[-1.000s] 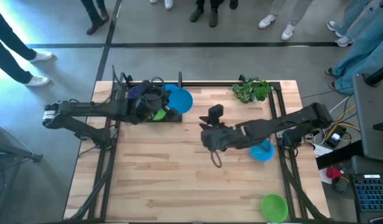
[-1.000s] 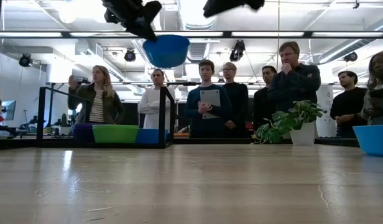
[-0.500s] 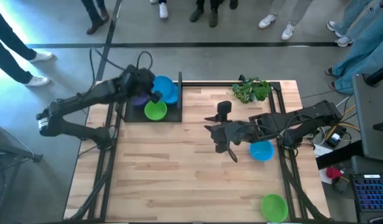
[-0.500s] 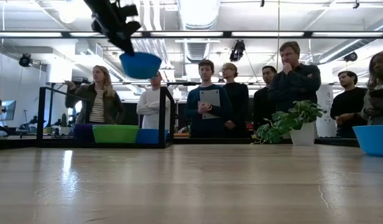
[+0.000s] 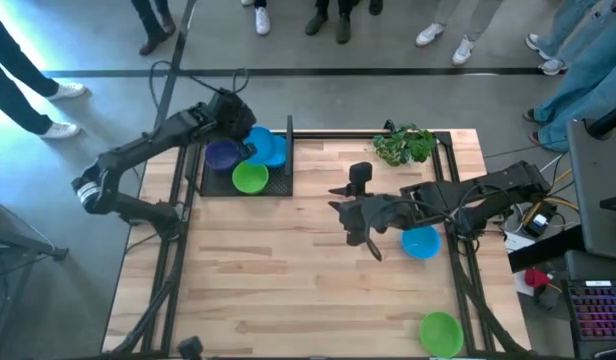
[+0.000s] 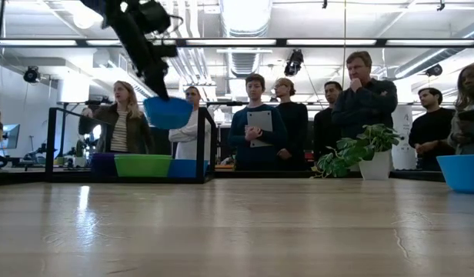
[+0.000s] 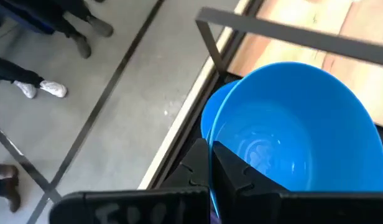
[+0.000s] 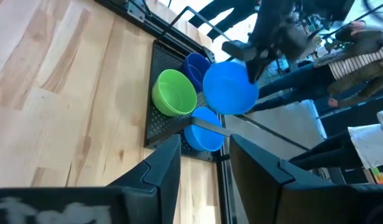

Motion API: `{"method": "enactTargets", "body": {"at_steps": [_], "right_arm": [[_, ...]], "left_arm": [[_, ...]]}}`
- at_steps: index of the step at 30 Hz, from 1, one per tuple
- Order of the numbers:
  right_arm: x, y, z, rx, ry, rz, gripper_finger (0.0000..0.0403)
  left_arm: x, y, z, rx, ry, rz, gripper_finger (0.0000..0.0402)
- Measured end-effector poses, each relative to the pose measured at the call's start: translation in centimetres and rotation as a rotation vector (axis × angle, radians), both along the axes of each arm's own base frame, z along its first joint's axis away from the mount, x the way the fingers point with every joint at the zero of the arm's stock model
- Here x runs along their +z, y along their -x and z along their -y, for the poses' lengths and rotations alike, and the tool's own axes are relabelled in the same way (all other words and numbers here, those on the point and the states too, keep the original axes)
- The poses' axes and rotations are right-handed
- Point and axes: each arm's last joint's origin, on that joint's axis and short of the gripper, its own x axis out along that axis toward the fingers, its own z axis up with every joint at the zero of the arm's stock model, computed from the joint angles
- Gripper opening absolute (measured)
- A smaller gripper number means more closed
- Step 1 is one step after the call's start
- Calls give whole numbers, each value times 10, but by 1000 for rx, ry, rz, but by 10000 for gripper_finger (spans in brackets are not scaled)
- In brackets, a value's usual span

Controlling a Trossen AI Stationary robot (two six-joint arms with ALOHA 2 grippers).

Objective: Pick & Place Mini bowls
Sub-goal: Stack the top blue bowl on the blue bowl on the shelf

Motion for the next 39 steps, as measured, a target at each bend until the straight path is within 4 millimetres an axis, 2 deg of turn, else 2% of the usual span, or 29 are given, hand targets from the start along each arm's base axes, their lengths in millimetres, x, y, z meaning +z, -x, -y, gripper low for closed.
{"method": "enactTargets", "body": {"at_steps": [12,18,29,39], "right_arm": [[0,0,0,-1,0,-1,133],[-1,0,0,-1,0,-1,132],[-1,0,0,-1,0,-1,129],[-1,0,0,-1,0,-1,126]], "left_arm": [[-30,-32,-42,-7,23,-73,0],[-52,-45,-55,-7,59,-104,0],[-59,-50,-62,-22,76,-55,0],[-75,-53,-68,-9,107,-78,0]]}}
